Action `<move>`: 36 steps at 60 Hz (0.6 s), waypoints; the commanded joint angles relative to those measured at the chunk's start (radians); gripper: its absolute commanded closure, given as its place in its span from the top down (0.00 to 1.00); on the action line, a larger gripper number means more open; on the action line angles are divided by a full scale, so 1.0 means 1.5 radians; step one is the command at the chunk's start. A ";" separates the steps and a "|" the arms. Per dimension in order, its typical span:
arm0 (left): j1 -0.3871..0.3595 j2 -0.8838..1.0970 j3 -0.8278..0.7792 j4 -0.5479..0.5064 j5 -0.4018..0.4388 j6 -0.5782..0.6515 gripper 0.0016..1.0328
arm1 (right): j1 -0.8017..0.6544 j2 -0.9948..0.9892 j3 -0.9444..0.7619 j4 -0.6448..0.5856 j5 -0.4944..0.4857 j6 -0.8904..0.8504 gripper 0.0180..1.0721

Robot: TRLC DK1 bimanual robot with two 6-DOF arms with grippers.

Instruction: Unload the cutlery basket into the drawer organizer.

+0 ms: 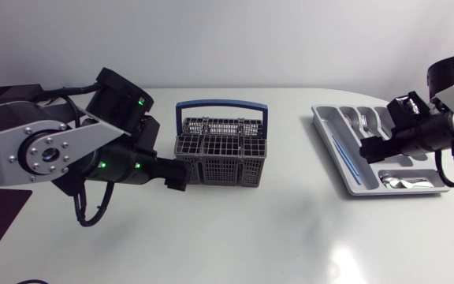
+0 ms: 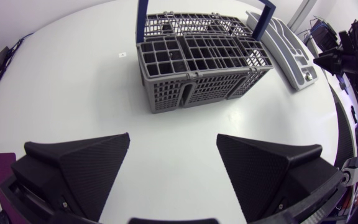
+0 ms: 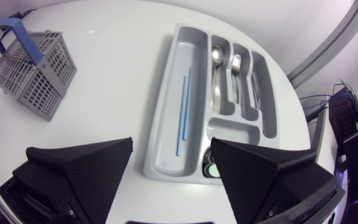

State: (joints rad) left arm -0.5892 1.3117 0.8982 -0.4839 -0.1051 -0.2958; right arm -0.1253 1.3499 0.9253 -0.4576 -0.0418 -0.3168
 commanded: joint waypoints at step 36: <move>0.047 0.010 0.013 0.048 0.002 -0.049 0.95 | 0.128 -0.101 -0.061 -0.006 -0.216 0.104 0.89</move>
State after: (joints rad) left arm -0.5274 1.3212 0.8982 -0.4202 -0.1055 -0.3481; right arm 0.0570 1.2125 0.8650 -0.4683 -0.3408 -0.1852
